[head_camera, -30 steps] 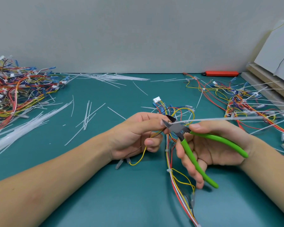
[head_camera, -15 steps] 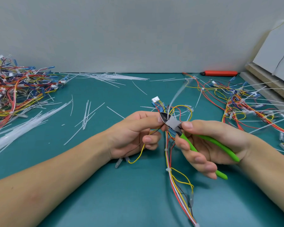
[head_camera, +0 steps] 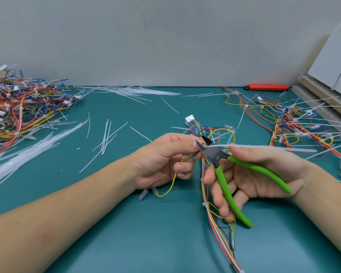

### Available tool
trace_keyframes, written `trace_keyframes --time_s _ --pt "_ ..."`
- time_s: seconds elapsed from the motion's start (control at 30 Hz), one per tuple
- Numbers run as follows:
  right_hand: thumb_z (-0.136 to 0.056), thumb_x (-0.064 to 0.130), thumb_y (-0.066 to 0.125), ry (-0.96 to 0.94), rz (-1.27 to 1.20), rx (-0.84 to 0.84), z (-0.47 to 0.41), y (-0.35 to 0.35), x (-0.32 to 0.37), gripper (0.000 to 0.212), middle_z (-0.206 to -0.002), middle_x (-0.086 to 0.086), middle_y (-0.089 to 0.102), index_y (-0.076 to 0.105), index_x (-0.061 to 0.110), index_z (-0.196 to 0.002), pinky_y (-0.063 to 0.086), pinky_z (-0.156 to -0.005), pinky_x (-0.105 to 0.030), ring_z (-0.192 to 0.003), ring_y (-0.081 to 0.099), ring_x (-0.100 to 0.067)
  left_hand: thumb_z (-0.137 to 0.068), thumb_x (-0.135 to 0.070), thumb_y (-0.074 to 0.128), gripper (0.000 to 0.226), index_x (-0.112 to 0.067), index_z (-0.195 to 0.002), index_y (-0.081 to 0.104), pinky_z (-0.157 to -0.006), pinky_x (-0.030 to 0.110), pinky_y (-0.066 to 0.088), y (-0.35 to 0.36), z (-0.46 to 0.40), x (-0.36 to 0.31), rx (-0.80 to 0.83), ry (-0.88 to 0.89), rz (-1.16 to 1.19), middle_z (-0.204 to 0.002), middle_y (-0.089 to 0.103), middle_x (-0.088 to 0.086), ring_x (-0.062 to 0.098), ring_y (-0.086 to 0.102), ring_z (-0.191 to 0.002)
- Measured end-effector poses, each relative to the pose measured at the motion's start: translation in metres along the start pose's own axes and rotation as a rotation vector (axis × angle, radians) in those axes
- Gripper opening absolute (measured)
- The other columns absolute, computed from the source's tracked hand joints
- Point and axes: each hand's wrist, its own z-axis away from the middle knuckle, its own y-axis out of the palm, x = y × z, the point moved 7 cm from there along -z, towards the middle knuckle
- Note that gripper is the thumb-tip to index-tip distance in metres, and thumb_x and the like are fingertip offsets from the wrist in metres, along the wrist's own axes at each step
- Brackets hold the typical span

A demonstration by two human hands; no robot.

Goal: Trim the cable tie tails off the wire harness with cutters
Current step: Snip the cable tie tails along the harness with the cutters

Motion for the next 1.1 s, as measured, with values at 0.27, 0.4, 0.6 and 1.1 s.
trace_keyframes --time_s 0.27,0.4,0.6,1.1 --pt "-0.107 0.047 0.047 -0.022 0.091 -0.082 0.003 -0.006 0.003 0.057 -0.111 -0.025 0.067 0.054 -0.002 -0.136 0.058 -0.089 -0.049 -0.1 0.069 -0.04 -0.098 -0.014 0.054 0.014 -0.011 -0.087 0.062 -0.049 0.021 0.036 -0.001 0.001 0.001 -0.021 -0.016 -0.024 -0.073 0.055 -0.003 0.002 0.04 -0.042" --pt "-0.106 0.046 0.05 -0.017 0.119 -0.151 0.002 -0.008 0.004 0.05 -0.094 -0.018 0.063 0.062 0.001 -0.123 0.059 -0.082 -0.051 -0.082 0.066 -0.033 -0.1 -0.013 0.05 0.016 -0.009 -0.088 0.059 -0.048 0.02 0.035 -0.001 0.001 0.0 -0.032 -0.019 -0.039 -0.072 0.054 -0.002 0.002 0.037 -0.042" --pt "-0.103 0.052 0.055 -0.009 0.086 -0.214 -0.001 -0.007 0.006 0.044 -0.072 -0.006 0.054 0.066 0.009 -0.103 0.06 -0.057 -0.035 -0.056 0.055 -0.019 -0.101 -0.015 0.048 0.018 -0.01 -0.086 0.057 -0.049 0.019 0.034 -0.001 0.001 0.0 -0.034 -0.023 -0.029 -0.072 0.057 -0.009 0.001 0.035 -0.042" --pt "-0.099 0.055 0.06 -0.019 0.125 -0.26 0.0 -0.015 0.001 0.054 -0.087 -0.021 0.068 0.071 0.004 -0.113 0.062 -0.075 -0.051 -0.071 0.07 -0.032 -0.098 -0.018 0.056 0.015 -0.012 -0.085 0.06 -0.049 0.019 0.035 0.0 0.0 0.0 -0.014 -0.015 -0.032 -0.062 0.053 -0.009 0.001 0.037 -0.042"
